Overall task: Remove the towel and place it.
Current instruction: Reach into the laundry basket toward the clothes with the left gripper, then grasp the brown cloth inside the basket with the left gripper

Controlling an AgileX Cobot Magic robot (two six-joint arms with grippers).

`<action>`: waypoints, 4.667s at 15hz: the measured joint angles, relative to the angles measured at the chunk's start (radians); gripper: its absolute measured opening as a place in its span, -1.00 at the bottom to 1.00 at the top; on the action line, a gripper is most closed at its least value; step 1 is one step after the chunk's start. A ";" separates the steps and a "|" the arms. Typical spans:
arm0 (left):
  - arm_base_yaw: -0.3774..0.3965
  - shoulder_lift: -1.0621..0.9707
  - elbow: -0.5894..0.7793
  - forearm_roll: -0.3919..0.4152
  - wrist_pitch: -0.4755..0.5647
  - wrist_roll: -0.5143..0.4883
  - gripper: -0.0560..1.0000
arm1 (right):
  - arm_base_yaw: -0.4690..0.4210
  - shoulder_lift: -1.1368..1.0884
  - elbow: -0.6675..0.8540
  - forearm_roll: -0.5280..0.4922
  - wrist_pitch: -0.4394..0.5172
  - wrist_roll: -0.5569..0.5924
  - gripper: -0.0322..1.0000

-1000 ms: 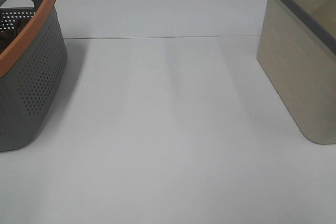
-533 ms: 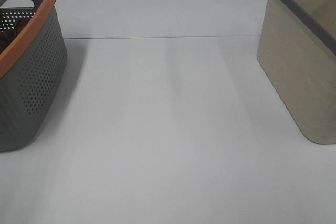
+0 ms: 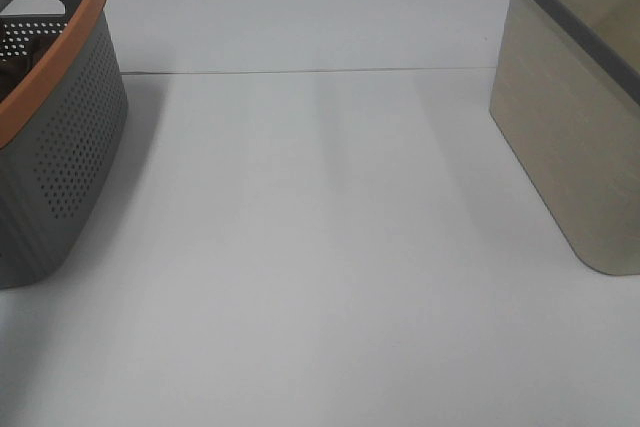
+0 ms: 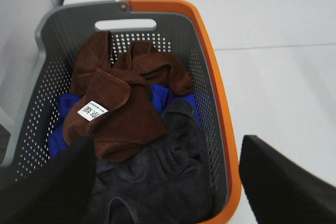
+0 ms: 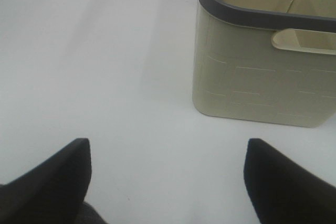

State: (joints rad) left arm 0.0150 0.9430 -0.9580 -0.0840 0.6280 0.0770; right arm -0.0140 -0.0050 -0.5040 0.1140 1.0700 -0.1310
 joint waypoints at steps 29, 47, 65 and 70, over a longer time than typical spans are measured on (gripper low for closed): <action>0.000 1.178 -0.988 0.203 0.586 -0.233 0.25 | 0.000 0.000 0.000 0.000 0.000 0.000 0.55; 0.000 1.169 -0.989 0.256 0.586 -0.159 0.25 | 0.000 0.000 0.000 0.000 0.000 0.000 0.55; 0.000 1.160 -0.915 0.349 0.594 -0.182 -0.10 | 0.000 0.000 0.000 0.000 0.000 0.000 0.55; 0.000 1.160 -0.915 0.367 0.594 -0.142 -0.89 | 0.000 0.000 0.000 0.000 0.000 0.000 0.55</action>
State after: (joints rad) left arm 0.0150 2.1030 -1.8730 0.2830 1.2220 -0.0650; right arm -0.0140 -0.0050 -0.5040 0.1140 1.0700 -0.1310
